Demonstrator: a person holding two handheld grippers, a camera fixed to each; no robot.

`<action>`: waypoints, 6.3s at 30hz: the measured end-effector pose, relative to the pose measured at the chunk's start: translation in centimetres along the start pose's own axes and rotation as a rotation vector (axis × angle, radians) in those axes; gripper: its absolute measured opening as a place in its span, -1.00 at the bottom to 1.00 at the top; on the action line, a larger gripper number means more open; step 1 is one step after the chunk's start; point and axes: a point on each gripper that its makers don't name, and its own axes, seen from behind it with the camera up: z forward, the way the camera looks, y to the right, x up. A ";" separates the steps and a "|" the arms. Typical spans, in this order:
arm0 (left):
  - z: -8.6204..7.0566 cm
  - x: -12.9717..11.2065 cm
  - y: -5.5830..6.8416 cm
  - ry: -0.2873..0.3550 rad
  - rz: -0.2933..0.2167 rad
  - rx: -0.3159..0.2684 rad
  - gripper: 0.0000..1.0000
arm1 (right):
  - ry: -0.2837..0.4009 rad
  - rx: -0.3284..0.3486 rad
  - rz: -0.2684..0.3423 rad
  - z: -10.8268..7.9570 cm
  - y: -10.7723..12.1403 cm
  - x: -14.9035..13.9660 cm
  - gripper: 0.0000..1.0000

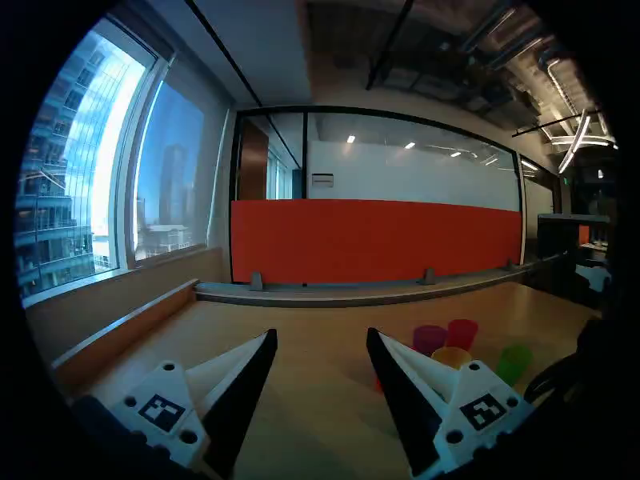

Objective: Pour water

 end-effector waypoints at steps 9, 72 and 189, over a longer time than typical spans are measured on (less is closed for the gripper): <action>-0.2 -0.3 0.6 0.016 -0.025 0.009 0.64 | 0.031 -0.067 0.009 -0.1 1.3 0.9 1.00; 0.7 -6.8 3.4 0.074 0.011 0.019 0.64 | 0.011 -0.071 0.037 -1.2 1.4 1.8 1.00; 1.0 -7.8 3.2 0.050 0.018 0.019 0.64 | -0.047 -0.062 0.030 1.3 1.0 -9.4 1.00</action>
